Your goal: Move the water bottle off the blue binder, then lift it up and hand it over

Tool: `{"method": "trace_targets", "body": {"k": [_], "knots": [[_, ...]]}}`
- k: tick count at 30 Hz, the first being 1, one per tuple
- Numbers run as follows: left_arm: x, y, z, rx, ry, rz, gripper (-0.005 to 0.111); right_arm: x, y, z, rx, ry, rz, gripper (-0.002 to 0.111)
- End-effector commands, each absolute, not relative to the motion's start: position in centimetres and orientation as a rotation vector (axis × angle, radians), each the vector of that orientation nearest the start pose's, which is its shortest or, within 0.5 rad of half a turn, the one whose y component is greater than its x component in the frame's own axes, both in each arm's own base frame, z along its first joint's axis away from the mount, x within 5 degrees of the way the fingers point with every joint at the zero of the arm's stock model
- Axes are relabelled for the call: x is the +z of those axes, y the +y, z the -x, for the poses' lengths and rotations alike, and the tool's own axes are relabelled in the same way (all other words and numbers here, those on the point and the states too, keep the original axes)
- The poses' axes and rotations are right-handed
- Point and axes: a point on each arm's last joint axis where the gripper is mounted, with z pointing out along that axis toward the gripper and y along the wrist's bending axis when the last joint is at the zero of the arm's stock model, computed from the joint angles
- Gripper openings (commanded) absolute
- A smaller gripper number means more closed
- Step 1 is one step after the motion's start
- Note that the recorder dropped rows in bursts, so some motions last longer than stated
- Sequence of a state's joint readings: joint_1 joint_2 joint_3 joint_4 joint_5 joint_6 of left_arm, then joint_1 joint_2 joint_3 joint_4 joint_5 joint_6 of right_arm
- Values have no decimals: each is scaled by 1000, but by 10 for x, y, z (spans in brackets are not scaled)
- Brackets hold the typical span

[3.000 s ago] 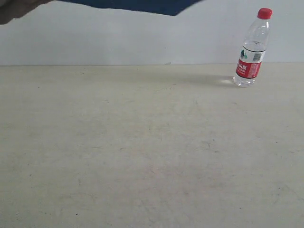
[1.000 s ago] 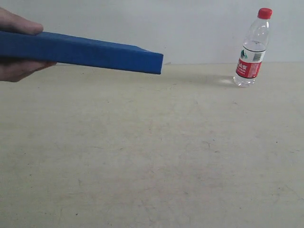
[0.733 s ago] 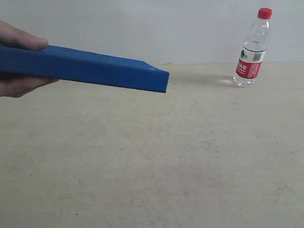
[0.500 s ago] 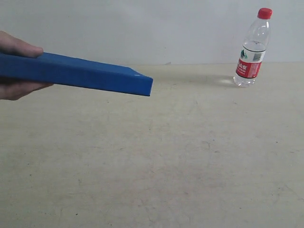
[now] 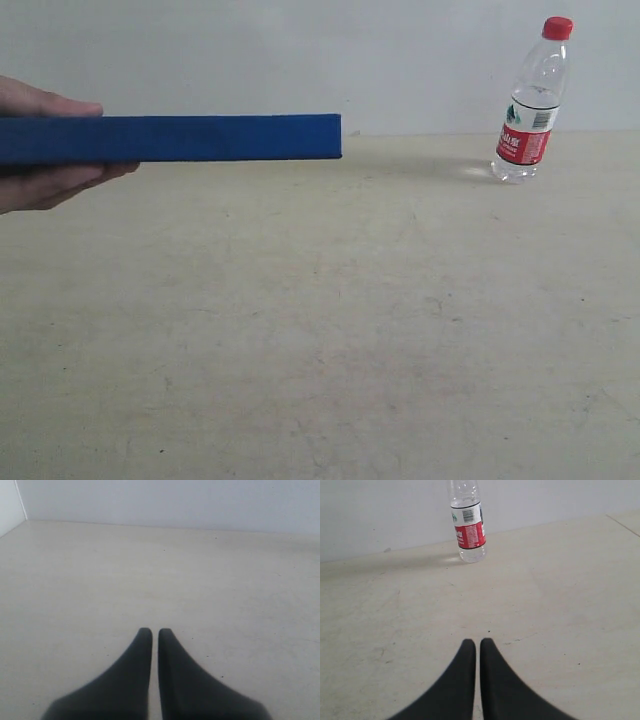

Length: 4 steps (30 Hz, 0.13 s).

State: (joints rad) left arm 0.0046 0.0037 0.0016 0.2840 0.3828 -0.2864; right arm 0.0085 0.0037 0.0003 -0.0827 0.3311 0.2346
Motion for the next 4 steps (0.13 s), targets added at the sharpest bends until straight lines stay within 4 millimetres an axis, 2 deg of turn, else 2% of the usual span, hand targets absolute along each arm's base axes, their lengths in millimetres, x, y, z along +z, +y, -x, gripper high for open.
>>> {"method": "trace_targets", "body": {"k": [1,4], "knots": [[182,9,-53,81,1833,84,4,184,-2,-54,88,1796,-144,1],[182,9,-53,81,1833,84,4,184,-2,-54,88,1796,-144,1]]}}
